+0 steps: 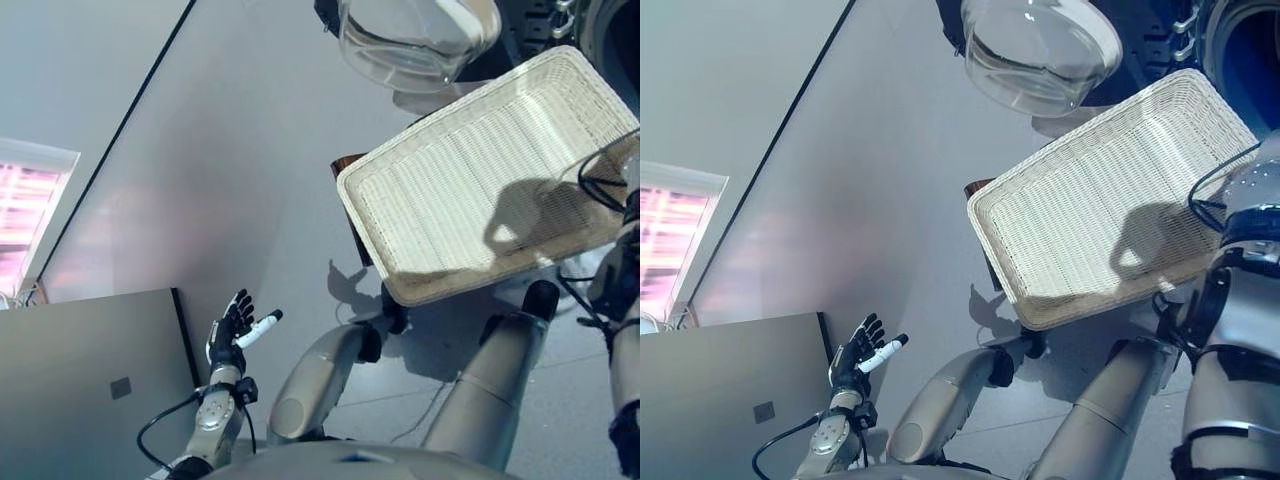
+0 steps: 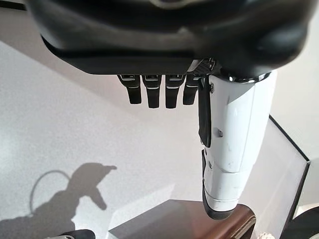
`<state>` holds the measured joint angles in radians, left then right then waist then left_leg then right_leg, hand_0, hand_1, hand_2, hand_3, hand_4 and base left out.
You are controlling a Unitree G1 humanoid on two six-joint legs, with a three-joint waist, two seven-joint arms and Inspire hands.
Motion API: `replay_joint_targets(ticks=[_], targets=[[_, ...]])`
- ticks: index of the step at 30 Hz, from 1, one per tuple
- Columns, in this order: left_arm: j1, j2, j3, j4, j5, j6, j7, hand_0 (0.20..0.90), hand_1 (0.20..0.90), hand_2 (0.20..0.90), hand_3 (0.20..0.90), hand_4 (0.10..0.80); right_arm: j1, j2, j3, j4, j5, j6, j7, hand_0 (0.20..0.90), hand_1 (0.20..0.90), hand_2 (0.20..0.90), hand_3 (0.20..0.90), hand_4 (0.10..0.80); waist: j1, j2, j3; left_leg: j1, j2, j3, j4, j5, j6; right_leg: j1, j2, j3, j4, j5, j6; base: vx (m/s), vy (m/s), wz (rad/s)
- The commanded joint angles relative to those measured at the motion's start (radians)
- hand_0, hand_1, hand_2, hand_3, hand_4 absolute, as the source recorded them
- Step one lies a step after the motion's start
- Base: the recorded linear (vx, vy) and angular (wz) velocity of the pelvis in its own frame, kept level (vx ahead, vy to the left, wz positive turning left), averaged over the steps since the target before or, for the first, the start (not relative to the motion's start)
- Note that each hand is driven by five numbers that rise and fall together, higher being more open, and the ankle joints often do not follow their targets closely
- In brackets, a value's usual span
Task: Pick up the clothes and place them into the washing machine
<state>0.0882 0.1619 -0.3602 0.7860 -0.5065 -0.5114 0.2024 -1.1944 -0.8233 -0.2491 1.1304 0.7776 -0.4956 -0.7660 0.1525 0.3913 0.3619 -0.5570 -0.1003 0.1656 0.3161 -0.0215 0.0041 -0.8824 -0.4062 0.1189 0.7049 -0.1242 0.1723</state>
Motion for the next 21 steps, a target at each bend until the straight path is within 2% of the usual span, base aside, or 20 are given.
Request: replay_joint_targets(ticks=[1,8,15,18,21], targets=[[0.023,0.049,0.072,0.052,-0.012,-0.047,0.045,0.9,0.9,0.9,0.9,0.8,0.005,-0.124,0.109,-0.097,-0.065,-0.061,0.03,0.9,0.9,0.9,0.9,0.8,0.003,0.057,-0.077,-0.043,0.047,-0.106,-0.032,0.033,-0.081,0.077,0.047,-0.114,0.025,-0.081,-0.054,0.011,-0.044,0.05],[0.022,0.059,0.076,0.083,-0.005,-0.045,0.037,0.9,0.9,0.9,0.9,0.8,-0.018,-0.203,0.124,-0.135,-0.089,-0.062,0.018,0.9,0.9,0.9,0.9,0.8,-0.007,0.031,-0.084,-0.001,0.05,-0.111,-0.052,0.032,-0.09,0.11,0.053,-0.122,0.015,-0.085,-0.056,0.03,-0.035,0.04],[0.034,0.07,0.083,0.029,0.004,-0.055,0.029,0.9,0.9,0.9,0.9,0.8,-0.051,-0.31,0.175,-0.154,-0.121,-0.069,0.013,0.9,0.9,0.9,0.9,0.8,-0.018,0.018,-0.097,0.032,0.048,-0.108,-0.097,0.04,-0.09,0.119,0.057,-0.121,-0.01,-0.075,-0.053,0.015,0.001,0.0],[0.034,0.068,0.082,0.021,0.009,-0.057,0.035,0.9,0.9,0.9,0.9,0.8,-0.038,-0.302,0.17,-0.143,-0.12,-0.067,0.016,0.9,0.9,0.9,0.9,0.8,-0.019,0.017,-0.101,0.038,0.046,-0.107,-0.102,0.042,-0.088,0.123,0.057,-0.12,-0.016,-0.07,-0.052,0.006,0.007,-0.01],[0.03,0.056,0.081,0.028,0.001,-0.057,0.037,0.9,0.9,0.9,0.9,0.8,0.003,-0.238,0.147,-0.103,-0.109,-0.059,0.03,0.9,0.9,0.9,0.9,0.8,-0.019,0.022,-0.109,0.05,0.044,-0.105,-0.111,0.041,-0.083,0.133,0.057,-0.123,-0.03,-0.063,-0.05,0.016,0.03,-0.08]])
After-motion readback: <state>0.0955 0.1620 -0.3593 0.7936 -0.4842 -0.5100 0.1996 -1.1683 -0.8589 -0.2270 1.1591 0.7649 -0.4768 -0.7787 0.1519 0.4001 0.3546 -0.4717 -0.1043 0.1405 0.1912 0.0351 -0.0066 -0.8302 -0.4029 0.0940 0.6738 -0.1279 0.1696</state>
